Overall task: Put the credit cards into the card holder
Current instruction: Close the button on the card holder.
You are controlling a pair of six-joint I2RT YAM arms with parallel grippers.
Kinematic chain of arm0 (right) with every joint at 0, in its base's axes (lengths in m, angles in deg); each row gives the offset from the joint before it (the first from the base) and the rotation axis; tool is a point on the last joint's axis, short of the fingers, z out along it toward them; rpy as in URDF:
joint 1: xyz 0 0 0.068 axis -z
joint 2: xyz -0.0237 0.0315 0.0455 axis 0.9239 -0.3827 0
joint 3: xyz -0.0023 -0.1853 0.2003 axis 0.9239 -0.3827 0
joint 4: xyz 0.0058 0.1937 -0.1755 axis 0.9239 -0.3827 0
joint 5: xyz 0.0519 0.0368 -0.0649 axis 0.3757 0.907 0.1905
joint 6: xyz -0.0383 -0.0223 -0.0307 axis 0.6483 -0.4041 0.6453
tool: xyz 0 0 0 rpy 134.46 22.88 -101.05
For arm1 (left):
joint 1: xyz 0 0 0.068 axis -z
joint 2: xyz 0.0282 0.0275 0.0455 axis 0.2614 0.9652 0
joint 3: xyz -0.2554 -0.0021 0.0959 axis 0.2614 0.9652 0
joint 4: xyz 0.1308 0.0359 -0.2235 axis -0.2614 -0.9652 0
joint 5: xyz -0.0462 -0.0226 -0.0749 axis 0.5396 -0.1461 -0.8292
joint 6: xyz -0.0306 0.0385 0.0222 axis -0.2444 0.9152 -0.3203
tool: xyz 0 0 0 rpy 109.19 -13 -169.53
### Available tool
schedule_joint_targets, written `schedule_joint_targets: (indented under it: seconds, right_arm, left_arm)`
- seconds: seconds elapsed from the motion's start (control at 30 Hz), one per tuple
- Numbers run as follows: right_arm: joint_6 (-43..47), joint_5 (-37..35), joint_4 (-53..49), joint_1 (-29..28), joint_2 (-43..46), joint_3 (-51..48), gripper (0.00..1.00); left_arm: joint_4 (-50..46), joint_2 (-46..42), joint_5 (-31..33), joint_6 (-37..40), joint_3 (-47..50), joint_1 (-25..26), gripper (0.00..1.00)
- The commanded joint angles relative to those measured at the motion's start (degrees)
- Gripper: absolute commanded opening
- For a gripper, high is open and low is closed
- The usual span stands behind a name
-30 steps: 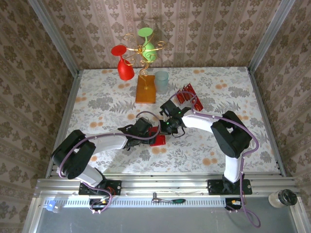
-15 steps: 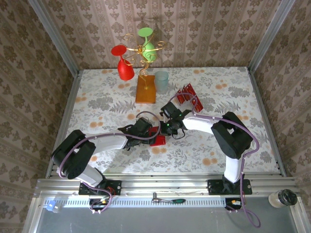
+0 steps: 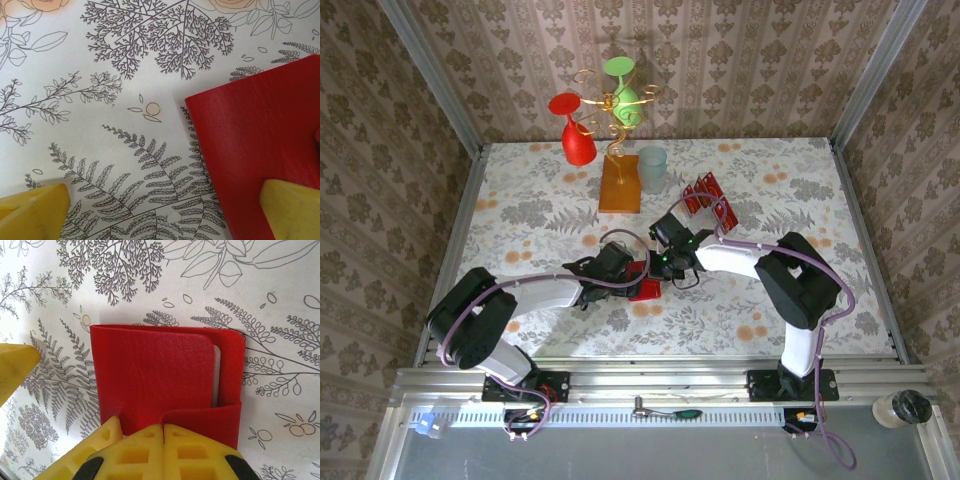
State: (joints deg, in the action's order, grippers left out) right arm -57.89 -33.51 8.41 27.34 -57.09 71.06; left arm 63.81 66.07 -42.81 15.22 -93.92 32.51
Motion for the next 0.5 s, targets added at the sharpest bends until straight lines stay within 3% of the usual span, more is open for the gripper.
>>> schedule_joint_targets:
  seconds: [0.0,0.2,0.47]
  right_arm:
    - [-1.5,-3.8,-7.2,-2.2,-4.5,-4.7,0.0]
    - [-2.3,-1.5,-6.0,-2.2,-2.6,-3.5,0.06]
    - [-1.1,1.7,-8.3,-2.1,-2.8,5.6,0.18]
  left_arm:
    - [-3.1,0.0,-3.3,-0.7,0.8,1.3,1.0]
    - [-5.4,-2.8,-2.7,-0.4,-0.5,0.8,1.0]
    - [-7.0,-7.3,-4.3,0.3,-2.7,-3.4,1.0]
